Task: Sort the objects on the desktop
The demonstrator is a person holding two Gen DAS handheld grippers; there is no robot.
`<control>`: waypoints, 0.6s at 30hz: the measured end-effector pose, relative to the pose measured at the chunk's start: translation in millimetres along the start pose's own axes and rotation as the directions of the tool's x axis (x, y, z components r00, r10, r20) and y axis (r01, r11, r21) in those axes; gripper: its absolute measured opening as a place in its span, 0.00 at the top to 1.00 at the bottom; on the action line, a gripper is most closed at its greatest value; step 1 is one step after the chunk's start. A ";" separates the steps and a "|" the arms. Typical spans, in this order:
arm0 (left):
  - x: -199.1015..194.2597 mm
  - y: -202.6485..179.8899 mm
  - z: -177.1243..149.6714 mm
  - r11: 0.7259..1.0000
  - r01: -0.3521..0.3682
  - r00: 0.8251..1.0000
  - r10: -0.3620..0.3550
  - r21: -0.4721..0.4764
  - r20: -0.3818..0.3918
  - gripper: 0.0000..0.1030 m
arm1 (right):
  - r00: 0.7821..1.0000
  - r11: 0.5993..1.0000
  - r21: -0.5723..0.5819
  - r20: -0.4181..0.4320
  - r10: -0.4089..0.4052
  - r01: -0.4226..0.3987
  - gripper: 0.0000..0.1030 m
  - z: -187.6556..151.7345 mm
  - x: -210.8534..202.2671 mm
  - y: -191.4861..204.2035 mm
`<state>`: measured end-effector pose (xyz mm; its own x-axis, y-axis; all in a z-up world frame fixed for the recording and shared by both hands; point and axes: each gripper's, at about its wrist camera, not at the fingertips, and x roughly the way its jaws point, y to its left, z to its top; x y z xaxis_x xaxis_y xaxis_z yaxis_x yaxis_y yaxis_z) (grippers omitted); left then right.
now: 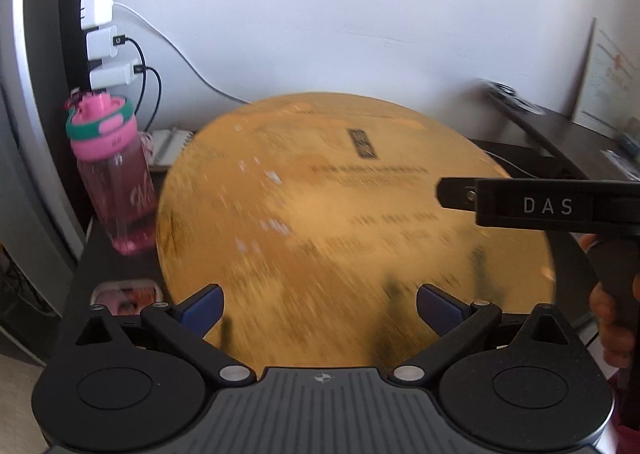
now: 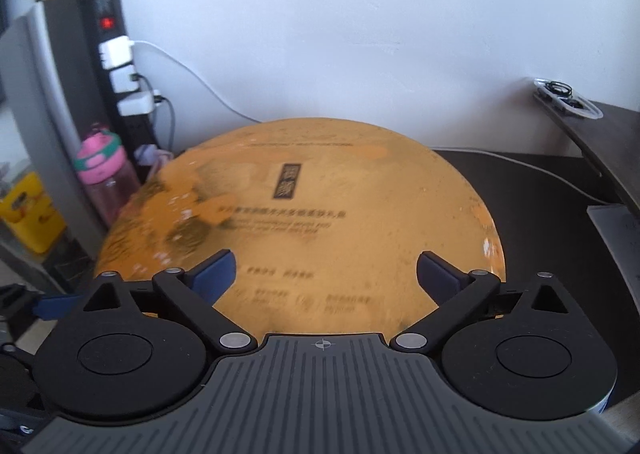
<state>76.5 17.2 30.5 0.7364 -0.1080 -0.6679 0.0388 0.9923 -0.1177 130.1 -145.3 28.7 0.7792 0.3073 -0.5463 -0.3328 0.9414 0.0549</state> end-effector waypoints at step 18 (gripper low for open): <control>-44.0 -9.1 -37.6 0.993 -0.106 0.993 0.103 0.056 0.050 0.01 | 0.999 0.983 0.180 0.044 0.025 -0.033 0.00 -72.9 -55.5 5.9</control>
<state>18.3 10.6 33.3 0.7694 -0.0018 -0.6387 -0.0017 1.0000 -0.0048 46.1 -166.9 -1.6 0.7930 0.3367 -0.5078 -0.2570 0.9405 0.2223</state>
